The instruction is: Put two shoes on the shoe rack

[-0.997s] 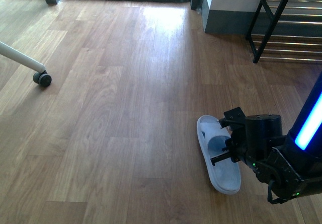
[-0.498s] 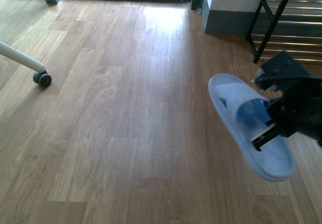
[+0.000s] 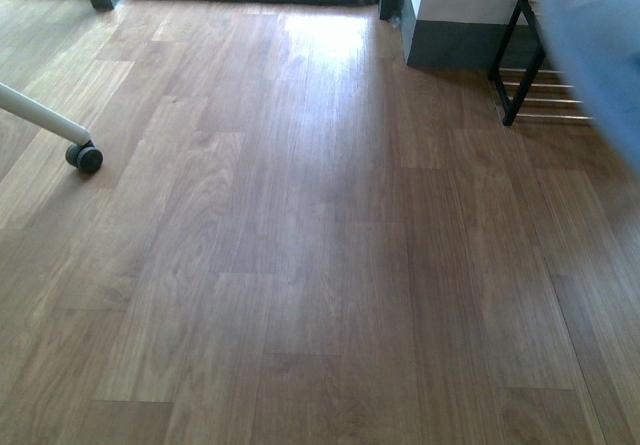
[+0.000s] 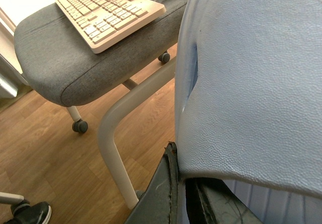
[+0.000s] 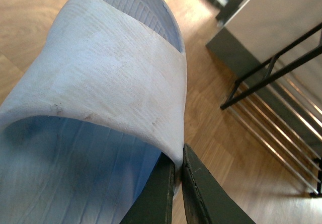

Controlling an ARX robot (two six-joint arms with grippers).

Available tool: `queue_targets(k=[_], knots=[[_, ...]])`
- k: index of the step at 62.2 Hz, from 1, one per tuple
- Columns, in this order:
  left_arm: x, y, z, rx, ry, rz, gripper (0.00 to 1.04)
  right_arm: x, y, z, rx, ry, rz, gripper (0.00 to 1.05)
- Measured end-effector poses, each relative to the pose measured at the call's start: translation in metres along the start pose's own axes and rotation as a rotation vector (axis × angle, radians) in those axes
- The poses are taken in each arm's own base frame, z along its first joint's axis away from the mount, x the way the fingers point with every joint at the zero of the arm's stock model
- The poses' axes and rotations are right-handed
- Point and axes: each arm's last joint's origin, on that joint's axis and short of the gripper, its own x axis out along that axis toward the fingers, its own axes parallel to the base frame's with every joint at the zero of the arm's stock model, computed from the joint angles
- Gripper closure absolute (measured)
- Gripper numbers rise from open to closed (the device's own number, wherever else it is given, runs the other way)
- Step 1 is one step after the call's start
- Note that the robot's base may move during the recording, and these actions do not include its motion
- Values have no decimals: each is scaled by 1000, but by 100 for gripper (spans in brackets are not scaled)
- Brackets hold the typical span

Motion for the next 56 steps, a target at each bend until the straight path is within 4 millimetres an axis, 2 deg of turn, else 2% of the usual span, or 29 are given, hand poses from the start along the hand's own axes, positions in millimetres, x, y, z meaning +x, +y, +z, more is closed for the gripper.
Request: queue_targets(k=[3, 9, 56], knots=[[0, 0, 0, 0, 0, 0, 103, -14, -4, 7, -15, -50, -64, 103], [0, 0, 0, 0, 0, 0, 103, -24, -7, 17, -31, -112, -110, 103], [0, 0, 0, -1, -1, 0, 103, -23, -4, 12, -16, -98, -97, 103]])
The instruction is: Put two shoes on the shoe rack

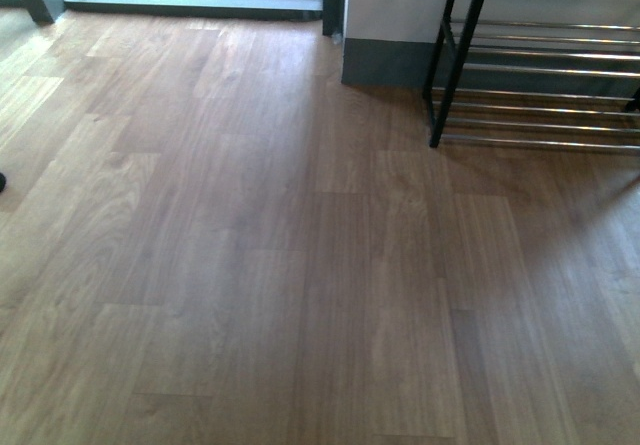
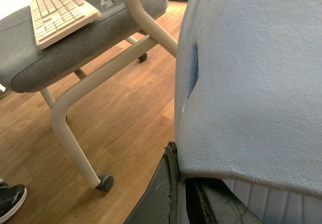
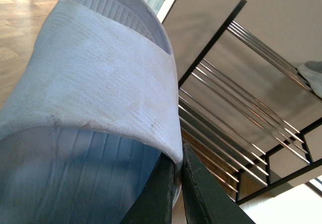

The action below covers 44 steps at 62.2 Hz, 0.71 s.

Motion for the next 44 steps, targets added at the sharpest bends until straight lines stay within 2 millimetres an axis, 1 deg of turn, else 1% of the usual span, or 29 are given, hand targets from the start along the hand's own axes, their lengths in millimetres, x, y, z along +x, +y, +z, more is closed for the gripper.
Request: queue_targets(k=[44], knots=[[0, 0, -1, 3, 2, -4, 103, 0, 0, -1, 2, 4, -3, 103]])
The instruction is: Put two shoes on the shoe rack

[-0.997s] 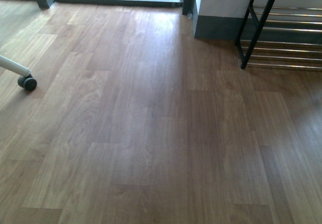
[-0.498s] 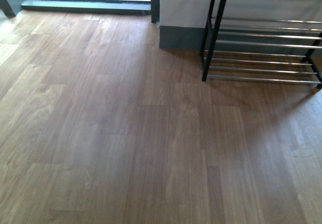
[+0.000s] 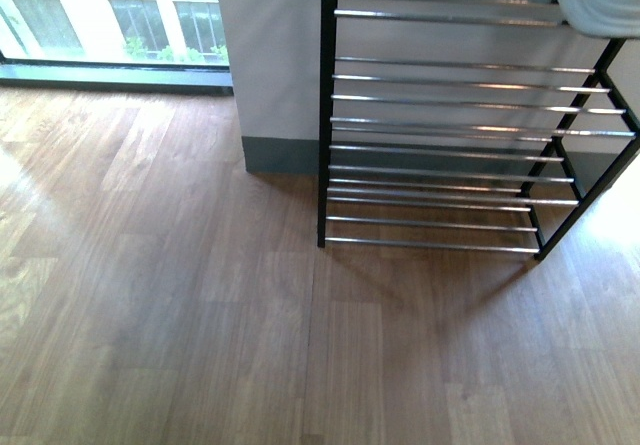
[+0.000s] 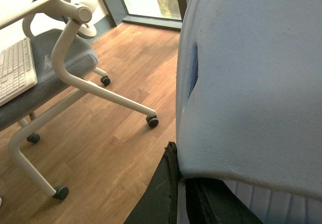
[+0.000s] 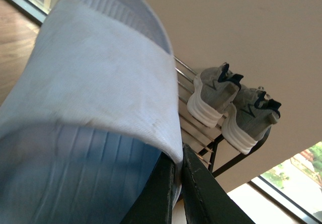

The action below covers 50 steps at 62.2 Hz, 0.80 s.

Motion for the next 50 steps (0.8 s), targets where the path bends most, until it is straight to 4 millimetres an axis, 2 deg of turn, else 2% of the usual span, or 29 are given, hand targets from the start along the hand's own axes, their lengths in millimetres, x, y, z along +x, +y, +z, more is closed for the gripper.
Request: queue_targets(k=[50], knots=[[0, 0, 0, -1, -1, 0, 103, 0, 0, 0, 0, 1, 0, 103]])
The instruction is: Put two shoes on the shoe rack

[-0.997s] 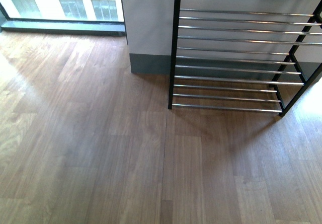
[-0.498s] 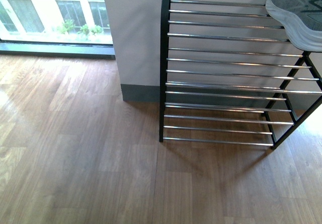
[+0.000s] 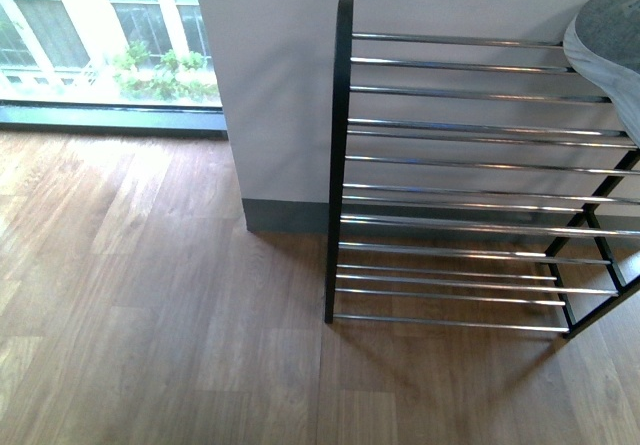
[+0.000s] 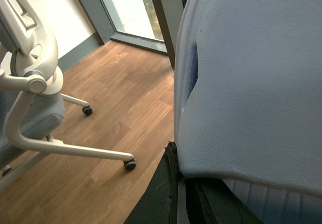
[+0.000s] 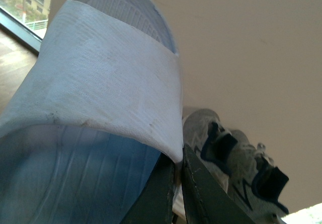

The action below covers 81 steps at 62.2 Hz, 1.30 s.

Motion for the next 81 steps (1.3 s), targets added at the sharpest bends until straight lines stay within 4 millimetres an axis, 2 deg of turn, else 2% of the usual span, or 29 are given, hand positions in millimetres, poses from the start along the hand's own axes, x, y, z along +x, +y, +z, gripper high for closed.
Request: queue_targets(k=[15, 21, 32, 39, 49, 52, 65, 81], knots=[[0, 0, 0, 0, 0, 5, 103, 0, 0, 0, 5, -4, 10, 103], [0, 0, 0, 0, 0, 4, 103, -1, 3, -1, 134, -9, 121, 103], [0, 0, 0, 0, 0, 4, 103, 10, 5, 5, 249, 38, 111, 103], [0, 0, 0, 0, 0, 4, 103, 33, 5, 13, 285, 72, 85, 103], [0, 0, 0, 0, 0, 4, 103, 81, 12, 13, 289, 144, 51, 103], [0, 0, 0, 0, 0, 4, 103, 100, 17, 8, 284, 177, 47, 103], [0, 0, 0, 0, 0, 4, 103, 146, 29, -18, 257, 281, 12, 103], [0, 0, 0, 0, 0, 4, 103, 187, 19, -41, 260, 372, -66, 103]])
